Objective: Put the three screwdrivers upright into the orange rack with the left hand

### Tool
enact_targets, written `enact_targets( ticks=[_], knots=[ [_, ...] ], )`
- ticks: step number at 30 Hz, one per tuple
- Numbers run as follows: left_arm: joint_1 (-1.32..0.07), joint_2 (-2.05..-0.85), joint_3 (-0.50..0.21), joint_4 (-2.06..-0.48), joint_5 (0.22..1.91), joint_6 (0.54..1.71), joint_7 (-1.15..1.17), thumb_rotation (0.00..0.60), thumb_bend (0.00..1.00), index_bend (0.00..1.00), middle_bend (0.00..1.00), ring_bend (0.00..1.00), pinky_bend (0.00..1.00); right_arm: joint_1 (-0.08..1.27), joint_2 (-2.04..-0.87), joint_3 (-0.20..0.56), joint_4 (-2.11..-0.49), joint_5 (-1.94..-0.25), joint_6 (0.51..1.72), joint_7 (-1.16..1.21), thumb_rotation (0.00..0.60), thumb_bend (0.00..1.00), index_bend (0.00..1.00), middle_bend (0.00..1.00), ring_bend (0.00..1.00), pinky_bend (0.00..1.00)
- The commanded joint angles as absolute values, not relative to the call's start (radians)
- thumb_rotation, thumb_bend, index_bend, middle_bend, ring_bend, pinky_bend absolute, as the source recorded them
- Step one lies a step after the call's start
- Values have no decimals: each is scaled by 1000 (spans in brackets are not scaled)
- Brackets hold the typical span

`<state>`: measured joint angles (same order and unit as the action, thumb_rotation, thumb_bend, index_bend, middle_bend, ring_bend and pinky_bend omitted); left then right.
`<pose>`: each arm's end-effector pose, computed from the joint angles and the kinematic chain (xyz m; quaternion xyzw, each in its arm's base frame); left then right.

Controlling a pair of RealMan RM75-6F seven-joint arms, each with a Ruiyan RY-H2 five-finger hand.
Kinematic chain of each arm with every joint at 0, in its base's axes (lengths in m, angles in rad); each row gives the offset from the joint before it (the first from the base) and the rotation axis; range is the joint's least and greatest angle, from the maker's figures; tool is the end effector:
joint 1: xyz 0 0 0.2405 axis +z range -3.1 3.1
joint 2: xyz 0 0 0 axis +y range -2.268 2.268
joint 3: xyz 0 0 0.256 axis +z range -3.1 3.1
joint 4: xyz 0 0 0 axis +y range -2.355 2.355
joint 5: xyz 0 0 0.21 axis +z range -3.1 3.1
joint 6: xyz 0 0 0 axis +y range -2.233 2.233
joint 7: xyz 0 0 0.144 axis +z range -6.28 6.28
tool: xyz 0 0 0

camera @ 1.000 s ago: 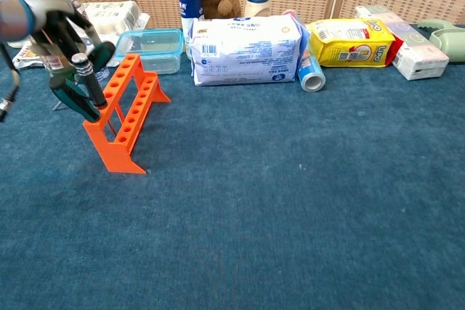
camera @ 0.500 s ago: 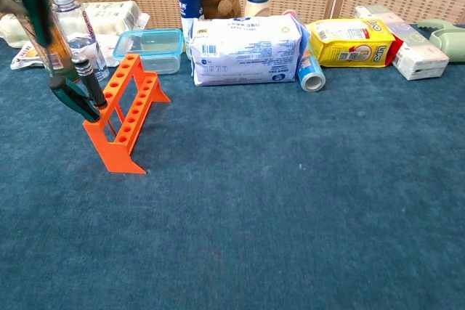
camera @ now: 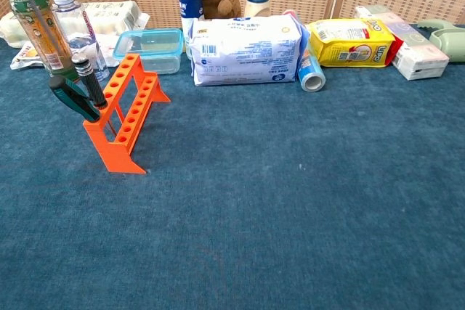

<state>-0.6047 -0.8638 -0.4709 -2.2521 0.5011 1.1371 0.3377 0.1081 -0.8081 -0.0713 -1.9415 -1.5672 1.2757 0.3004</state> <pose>-0.1238 0.3093 0.1843 -0.5401 -0.5465 -0.4195 0.4834 -0.2734 -0.1511 0.1781 0.5886 -0.5583 0.3752 0.4484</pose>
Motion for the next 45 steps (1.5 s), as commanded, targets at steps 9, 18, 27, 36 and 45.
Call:
enact_targets(
  ticks=[9,18,27,36,45],
  knots=[
    [-588,-867,-416,-2288,659,1099,228,600,432,554,717,884,908,105,-804,-69,-1940,-1566,1284,314,600,0,59,5,98,61],
    [-581,-867,-365,-2321,730,1097,192,600,431,554,717,884,908,108,-798,-70,-1934,-1575,1283,333,600,0,59,5,98,61],
    [-591,-881,-331,-2330,778,1098,176,600,431,553,717,884,908,106,-796,-69,-1932,-1572,1288,341,600,0,59,5,98,61],
    [-601,-892,-289,-2336,812,1083,183,600,431,553,717,884,908,107,-801,-68,-1934,-1565,1284,326,600,0,59,5,98,61],
    [-619,-908,-288,-2346,804,1141,204,600,432,553,717,884,908,106,-798,-67,-1933,-1566,1287,335,600,0,59,5,98,61]
  ],
)
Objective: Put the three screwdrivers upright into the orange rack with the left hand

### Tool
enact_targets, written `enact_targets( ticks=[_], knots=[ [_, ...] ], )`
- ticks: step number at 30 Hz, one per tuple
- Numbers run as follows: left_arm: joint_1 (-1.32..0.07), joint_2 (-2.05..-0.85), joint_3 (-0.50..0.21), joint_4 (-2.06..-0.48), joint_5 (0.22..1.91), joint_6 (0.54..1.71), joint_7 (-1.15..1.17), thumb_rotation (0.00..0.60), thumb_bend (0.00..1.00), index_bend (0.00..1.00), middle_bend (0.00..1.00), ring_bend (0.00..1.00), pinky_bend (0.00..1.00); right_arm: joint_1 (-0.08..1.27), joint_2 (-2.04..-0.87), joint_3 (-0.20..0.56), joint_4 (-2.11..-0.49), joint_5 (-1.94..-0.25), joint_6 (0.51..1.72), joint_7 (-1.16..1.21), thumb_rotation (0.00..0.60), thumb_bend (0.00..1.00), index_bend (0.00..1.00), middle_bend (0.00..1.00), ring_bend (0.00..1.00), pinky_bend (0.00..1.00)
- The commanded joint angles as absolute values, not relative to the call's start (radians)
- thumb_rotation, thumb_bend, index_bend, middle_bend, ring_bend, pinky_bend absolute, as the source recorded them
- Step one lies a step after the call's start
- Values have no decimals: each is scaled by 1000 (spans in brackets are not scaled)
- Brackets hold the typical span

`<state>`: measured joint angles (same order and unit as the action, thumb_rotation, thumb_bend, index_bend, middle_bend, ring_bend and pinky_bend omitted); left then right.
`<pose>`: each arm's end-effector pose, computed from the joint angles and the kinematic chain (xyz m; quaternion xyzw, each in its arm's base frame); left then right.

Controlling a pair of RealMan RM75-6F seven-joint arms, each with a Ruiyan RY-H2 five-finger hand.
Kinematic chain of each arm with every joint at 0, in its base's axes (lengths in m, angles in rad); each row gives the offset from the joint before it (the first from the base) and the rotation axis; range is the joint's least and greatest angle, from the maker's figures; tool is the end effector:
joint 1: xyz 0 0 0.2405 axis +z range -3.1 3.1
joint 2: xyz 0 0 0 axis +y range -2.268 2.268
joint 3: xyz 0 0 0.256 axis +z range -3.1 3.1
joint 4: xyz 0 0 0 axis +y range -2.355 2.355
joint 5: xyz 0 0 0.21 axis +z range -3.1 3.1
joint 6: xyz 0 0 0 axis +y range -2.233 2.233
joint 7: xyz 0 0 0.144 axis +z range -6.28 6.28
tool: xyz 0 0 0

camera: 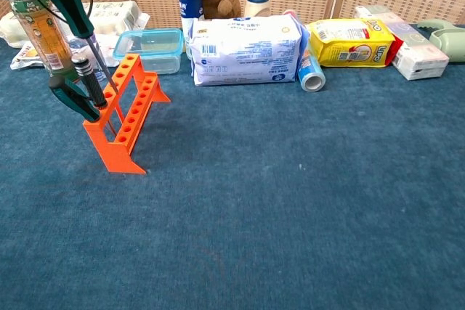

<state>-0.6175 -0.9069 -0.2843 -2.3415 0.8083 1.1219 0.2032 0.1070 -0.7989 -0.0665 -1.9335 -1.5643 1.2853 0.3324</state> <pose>-0.1009 0.2708 0.1466 -0.6063 -0.5455 -0.4398 0.3760 -0.2753 -0.1525 0.1833 0.5804 -0.5601 0.3827 0.4505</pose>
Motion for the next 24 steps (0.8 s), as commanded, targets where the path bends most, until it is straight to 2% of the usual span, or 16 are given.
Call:
enact_targets(
  ticks=[1,7,24],
  knots=[
    [-619,-907,-290,-2346,804,1150,204,600,432,553,717,884,908,106,-797,-67,-1932,-1566,1288,336,600,0,59,5,98,61],
    [-614,-888,-289,-2349,787,1167,192,600,431,554,716,884,908,106,-797,-68,-1932,-1569,1288,338,600,0,59,5,98,61],
    [-621,-858,-287,-2314,779,1077,81,600,431,553,718,884,908,105,-800,-66,-1934,-1565,1289,329,600,0,59,5,98,61]
  ],
)
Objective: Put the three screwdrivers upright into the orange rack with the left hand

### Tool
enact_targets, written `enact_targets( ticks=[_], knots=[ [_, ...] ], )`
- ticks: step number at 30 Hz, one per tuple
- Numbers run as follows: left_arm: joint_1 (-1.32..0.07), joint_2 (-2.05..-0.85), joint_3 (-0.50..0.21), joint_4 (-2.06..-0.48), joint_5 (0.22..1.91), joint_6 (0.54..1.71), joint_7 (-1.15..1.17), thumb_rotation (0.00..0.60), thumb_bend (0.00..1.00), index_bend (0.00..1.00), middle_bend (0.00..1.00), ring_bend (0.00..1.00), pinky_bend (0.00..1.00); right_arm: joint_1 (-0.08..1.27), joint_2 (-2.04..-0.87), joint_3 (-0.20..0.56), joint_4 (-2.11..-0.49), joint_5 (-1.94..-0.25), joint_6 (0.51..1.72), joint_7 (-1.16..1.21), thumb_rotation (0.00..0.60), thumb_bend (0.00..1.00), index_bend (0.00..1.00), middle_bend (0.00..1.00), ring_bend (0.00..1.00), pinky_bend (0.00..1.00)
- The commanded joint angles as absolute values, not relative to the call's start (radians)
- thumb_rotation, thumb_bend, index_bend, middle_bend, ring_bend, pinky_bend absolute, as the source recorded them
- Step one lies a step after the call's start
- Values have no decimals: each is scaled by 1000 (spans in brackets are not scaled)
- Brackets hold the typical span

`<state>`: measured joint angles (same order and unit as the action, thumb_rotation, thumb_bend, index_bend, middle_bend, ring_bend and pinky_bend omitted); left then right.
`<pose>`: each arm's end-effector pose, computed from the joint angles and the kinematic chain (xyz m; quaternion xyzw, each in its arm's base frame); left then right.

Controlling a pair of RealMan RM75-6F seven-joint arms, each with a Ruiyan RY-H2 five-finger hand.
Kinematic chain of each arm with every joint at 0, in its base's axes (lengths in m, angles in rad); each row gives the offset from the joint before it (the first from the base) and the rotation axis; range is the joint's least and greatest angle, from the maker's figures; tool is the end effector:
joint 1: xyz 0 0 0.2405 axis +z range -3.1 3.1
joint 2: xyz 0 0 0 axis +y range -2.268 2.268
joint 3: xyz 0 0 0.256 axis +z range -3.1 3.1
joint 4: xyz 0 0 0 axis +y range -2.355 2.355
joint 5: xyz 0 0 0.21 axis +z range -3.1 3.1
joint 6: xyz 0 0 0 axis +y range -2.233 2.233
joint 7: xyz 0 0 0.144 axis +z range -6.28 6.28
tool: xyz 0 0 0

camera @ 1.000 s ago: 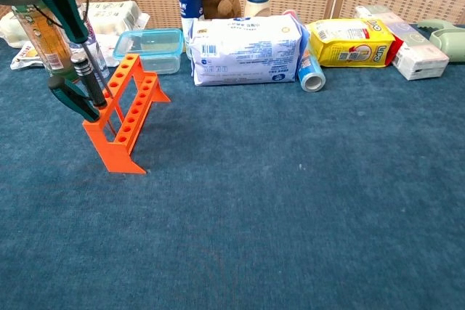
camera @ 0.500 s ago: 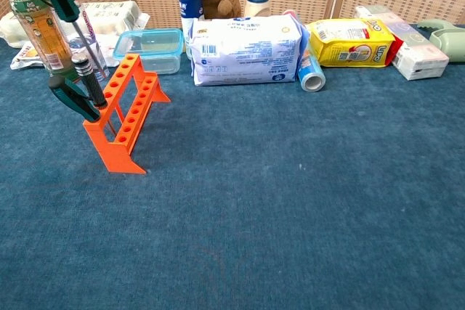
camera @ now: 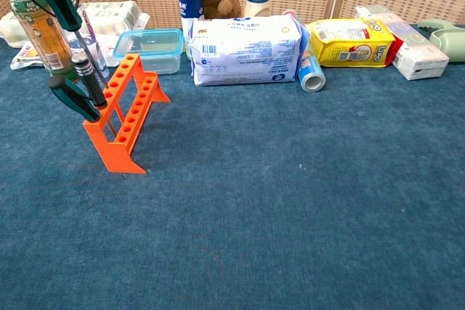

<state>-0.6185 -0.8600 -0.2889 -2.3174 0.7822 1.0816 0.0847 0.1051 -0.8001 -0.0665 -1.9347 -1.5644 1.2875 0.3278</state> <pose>-0.1104 0.2767 0.1545 -0.5786 -0.5762 -0.4438 0.3692 -0.2751 -0.1521 0.1831 0.5805 -0.5593 0.3826 0.4514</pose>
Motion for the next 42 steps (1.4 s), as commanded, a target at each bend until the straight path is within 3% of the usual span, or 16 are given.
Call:
enact_targets(
  ticks=[1,42],
  knots=[
    [-622,-858,-287,-2312,777,1077,80,600,431,553,718,884,908,104,-799,-66,-1934,-1566,1289,330,600,0,59,5,98,61],
    [-645,-847,-270,-2300,750,1054,42,600,431,553,717,884,908,99,-794,-69,-1934,-1579,1300,340,600,0,59,5,98,61]
  ],
)
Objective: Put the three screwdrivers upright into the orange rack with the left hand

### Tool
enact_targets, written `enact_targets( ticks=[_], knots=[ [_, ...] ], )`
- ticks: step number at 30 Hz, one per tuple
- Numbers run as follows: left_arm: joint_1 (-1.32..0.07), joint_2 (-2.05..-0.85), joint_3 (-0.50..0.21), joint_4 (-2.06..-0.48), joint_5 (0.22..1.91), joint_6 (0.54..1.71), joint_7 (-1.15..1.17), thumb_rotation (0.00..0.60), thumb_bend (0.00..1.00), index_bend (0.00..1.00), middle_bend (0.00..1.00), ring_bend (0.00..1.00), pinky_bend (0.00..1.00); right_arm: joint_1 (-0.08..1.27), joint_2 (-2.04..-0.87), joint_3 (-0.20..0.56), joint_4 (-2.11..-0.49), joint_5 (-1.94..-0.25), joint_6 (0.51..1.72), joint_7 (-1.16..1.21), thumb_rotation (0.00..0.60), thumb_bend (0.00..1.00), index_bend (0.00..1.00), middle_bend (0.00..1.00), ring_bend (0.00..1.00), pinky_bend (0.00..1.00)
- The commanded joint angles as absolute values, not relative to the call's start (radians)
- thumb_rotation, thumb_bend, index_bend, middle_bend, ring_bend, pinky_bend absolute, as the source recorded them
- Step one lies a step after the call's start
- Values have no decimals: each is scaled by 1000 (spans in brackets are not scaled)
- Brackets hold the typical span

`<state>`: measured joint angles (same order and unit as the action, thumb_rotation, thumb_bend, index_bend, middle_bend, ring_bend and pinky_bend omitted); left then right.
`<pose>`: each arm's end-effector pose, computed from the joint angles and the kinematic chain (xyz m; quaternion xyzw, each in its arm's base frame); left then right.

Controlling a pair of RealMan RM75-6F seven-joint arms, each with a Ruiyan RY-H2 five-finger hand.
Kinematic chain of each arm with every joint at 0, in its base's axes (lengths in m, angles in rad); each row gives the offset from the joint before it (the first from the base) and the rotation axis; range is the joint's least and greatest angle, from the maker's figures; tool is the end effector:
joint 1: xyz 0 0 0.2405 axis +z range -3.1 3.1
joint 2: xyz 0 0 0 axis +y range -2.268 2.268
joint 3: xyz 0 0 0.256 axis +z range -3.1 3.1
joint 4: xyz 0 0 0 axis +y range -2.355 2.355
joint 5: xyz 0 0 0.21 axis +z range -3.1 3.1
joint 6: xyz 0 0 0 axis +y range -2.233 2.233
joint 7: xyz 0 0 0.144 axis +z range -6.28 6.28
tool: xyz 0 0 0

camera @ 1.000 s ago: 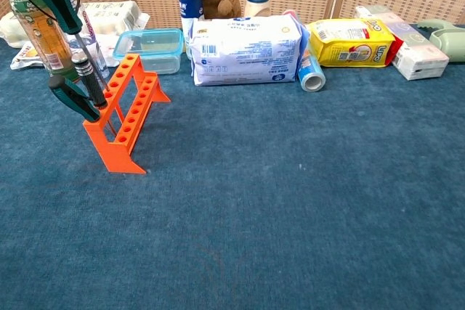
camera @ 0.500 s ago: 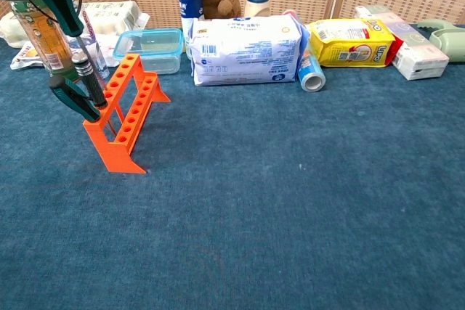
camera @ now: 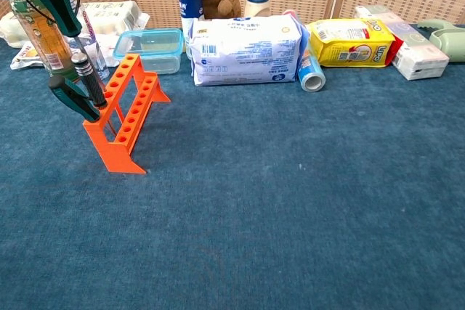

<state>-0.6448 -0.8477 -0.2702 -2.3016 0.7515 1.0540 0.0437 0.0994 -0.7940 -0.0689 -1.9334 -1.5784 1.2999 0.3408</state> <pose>-0.1146 0.2796 0.1525 -0.5722 -0.5932 -0.4340 0.3637 -0.2744 -0.1504 0.1856 0.5799 -0.5577 0.3874 0.4500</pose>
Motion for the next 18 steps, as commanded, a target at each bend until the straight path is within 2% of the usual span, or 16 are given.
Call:
enact_targets(
  ticks=[1,18],
  knots=[
    [-645,-846,-270,-2299,749,1054,41,600,431,553,717,884,908,99,-794,-69,-1934,-1579,1300,340,600,0,59,5,99,61],
    [-640,-809,-272,-2307,756,1013,-12,600,431,553,717,884,908,98,-793,-71,-1934,-1582,1303,340,600,0,58,5,99,61]
  ],
)
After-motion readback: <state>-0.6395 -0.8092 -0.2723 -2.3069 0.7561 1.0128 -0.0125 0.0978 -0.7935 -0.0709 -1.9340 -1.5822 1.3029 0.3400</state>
